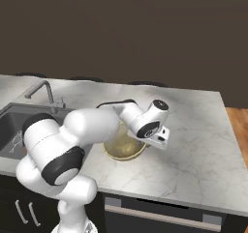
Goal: Pick the strainer and bowl and place them in the sink. Then turn on the water.
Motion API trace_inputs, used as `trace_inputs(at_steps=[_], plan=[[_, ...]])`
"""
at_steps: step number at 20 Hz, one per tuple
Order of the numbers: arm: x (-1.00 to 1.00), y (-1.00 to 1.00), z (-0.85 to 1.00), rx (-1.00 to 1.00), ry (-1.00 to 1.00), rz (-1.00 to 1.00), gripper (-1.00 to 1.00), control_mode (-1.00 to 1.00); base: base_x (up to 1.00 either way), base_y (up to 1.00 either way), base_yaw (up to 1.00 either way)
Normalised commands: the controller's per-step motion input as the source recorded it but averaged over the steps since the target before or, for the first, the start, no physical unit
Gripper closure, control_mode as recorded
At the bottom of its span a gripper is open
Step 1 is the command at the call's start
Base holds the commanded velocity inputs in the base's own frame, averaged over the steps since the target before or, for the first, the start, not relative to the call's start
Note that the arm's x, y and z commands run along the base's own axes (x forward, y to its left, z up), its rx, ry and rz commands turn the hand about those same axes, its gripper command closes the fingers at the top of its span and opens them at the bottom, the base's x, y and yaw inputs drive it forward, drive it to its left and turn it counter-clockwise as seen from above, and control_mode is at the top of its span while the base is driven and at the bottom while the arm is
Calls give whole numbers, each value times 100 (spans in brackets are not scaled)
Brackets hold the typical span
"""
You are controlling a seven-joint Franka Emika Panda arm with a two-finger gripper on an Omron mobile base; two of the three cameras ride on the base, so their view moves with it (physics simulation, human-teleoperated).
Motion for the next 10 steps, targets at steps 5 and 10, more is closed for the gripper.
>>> trace_inputs(at_steps=[5,10], plan=[[-9,-1,35,4,3,-8,100,-100,0,0,0],[-3,0,33,3,10,-10,100,-100,0,0,0]])
